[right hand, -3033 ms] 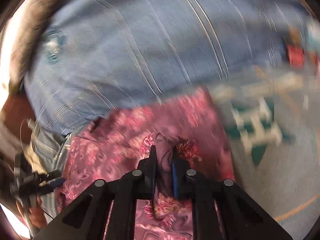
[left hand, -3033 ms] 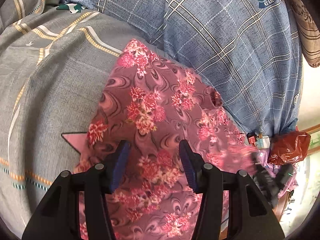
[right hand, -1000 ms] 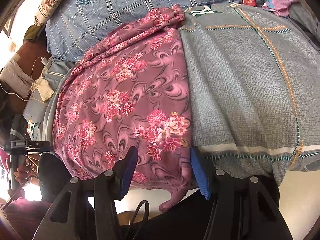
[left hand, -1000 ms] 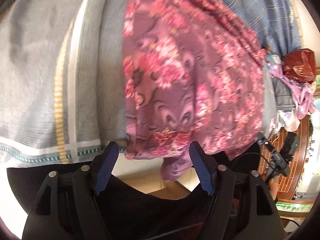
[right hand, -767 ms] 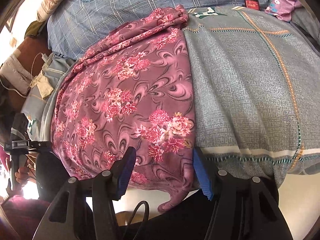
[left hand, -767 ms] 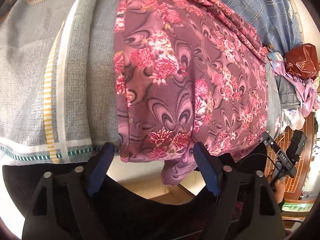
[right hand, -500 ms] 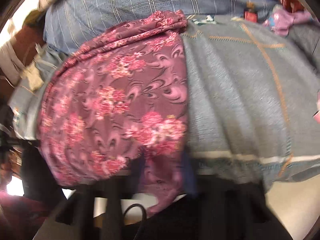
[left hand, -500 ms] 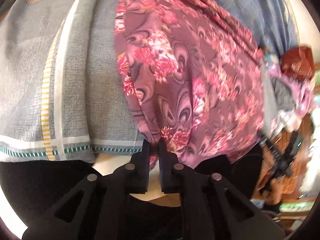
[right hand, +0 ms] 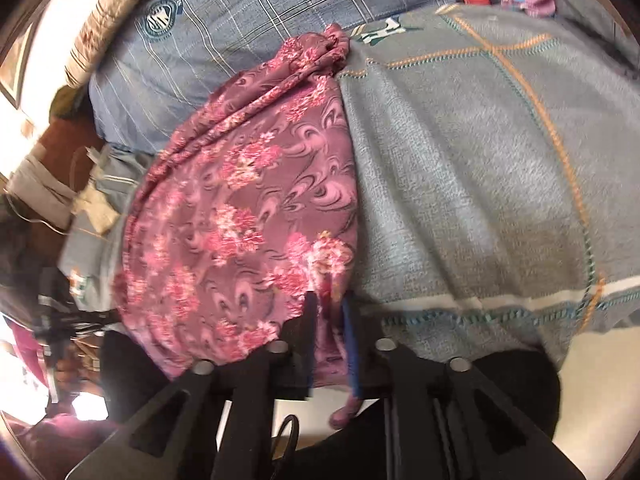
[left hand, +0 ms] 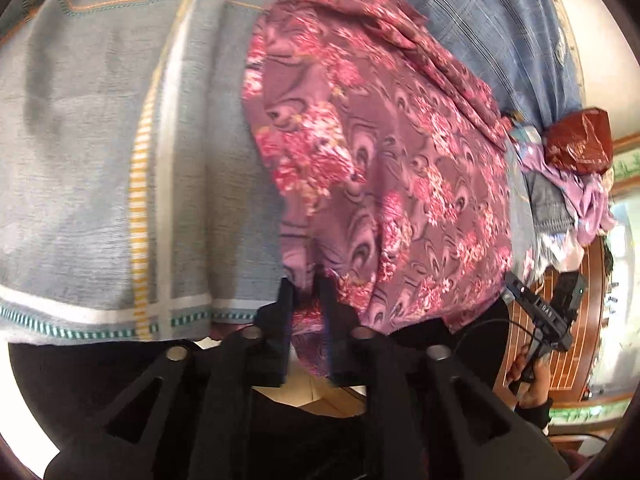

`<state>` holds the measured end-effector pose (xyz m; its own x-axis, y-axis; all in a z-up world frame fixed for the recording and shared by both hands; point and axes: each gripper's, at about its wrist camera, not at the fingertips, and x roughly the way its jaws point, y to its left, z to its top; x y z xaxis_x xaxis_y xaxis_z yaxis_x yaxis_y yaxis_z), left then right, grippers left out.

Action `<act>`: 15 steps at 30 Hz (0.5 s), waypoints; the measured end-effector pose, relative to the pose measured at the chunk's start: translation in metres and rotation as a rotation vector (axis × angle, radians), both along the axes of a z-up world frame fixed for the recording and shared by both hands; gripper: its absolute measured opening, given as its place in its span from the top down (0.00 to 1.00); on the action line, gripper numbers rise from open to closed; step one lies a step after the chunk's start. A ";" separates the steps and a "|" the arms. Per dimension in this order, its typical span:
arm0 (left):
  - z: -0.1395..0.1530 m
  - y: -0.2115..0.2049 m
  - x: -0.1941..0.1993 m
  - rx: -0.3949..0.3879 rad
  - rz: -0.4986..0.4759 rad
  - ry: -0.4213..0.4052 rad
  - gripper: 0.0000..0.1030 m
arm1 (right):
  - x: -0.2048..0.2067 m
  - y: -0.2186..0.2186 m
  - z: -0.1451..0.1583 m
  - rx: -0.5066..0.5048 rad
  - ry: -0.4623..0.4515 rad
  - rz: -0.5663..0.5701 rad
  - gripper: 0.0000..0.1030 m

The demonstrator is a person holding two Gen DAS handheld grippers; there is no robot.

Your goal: Fold small clothes

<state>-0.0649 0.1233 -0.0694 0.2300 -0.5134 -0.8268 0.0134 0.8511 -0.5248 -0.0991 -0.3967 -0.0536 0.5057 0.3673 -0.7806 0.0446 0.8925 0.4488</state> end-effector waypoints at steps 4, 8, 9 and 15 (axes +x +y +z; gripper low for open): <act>0.003 -0.008 -0.001 -0.018 -0.034 -0.020 0.43 | -0.001 0.000 -0.003 0.026 0.014 0.015 0.67; 0.004 -0.020 0.000 0.026 -0.098 -0.038 0.36 | -0.002 0.005 -0.007 -0.003 0.020 0.048 0.63; 0.004 -0.021 0.001 0.032 -0.102 -0.042 0.36 | -0.002 0.007 -0.007 -0.010 0.017 0.055 0.63; 0.003 -0.026 -0.001 0.019 -0.128 -0.028 0.64 | 0.000 0.026 -0.003 -0.196 0.008 0.130 0.72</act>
<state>-0.0662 0.0972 -0.0667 0.1865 -0.5240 -0.8310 0.1374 0.8515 -0.5061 -0.0991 -0.3711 -0.0567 0.4574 0.2699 -0.8473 -0.0736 0.9610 0.2664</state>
